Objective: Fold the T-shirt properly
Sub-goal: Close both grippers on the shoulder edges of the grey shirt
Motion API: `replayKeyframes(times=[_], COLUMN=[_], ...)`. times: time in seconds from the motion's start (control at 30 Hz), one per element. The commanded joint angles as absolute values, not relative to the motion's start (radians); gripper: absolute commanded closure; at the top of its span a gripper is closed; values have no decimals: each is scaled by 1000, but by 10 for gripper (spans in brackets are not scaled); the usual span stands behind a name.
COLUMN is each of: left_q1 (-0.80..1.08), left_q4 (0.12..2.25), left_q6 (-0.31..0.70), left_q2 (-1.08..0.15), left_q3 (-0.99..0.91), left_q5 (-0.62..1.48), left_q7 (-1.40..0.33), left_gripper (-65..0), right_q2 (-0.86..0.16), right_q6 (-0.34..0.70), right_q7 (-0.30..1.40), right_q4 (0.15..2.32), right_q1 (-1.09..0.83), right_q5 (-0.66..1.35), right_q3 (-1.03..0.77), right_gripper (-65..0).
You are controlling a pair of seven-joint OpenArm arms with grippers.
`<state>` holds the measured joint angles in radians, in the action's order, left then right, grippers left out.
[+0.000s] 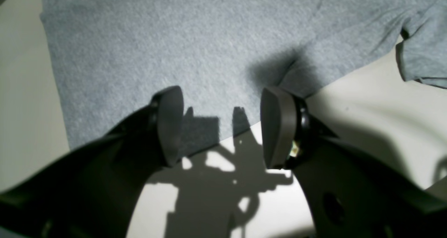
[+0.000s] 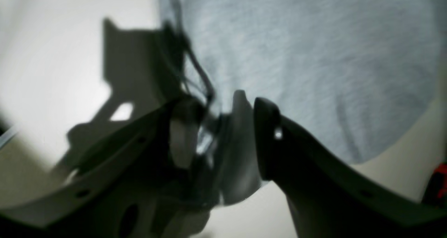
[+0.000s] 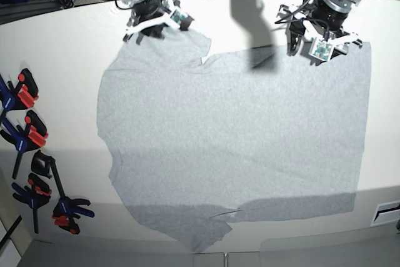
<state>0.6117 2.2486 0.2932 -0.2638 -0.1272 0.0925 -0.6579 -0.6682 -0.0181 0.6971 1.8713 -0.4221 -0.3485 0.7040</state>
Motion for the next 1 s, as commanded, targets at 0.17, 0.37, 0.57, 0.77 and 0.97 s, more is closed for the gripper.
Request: replayKeyframes(times=[0.17, 0.37, 0.57, 0.77, 0.97], left_q1=[615, 611, 612, 609, 609], left_q4=[2247, 2089, 1888, 1875, 1871], left_q6=[293, 375, 371, 366, 367], left_q2=[-283, -413, -554, -660, -733], left_q3=[-130, -130, -130, -130, -129], left_q5=[98, 77, -55, -184, -182], left_q7=[-636, -608, -529, -439, -439], left_gripper=[-331, -331, -331, -331, -331], right_q2=[-653, -640, -640, -640, -640], right_q6=[38, 37, 37, 37, 37], right_q7=[830, 830, 830, 827, 827], right_q4=[1766, 1769, 1769, 1769, 1769], right_q1=[-442, -441, -441, -441, -441], right_q5=[-303, -413, -416, -416, -416], right_q3=[709, 735, 770, 781, 781], right_gripper=[-15, 0, 0, 0, 0])
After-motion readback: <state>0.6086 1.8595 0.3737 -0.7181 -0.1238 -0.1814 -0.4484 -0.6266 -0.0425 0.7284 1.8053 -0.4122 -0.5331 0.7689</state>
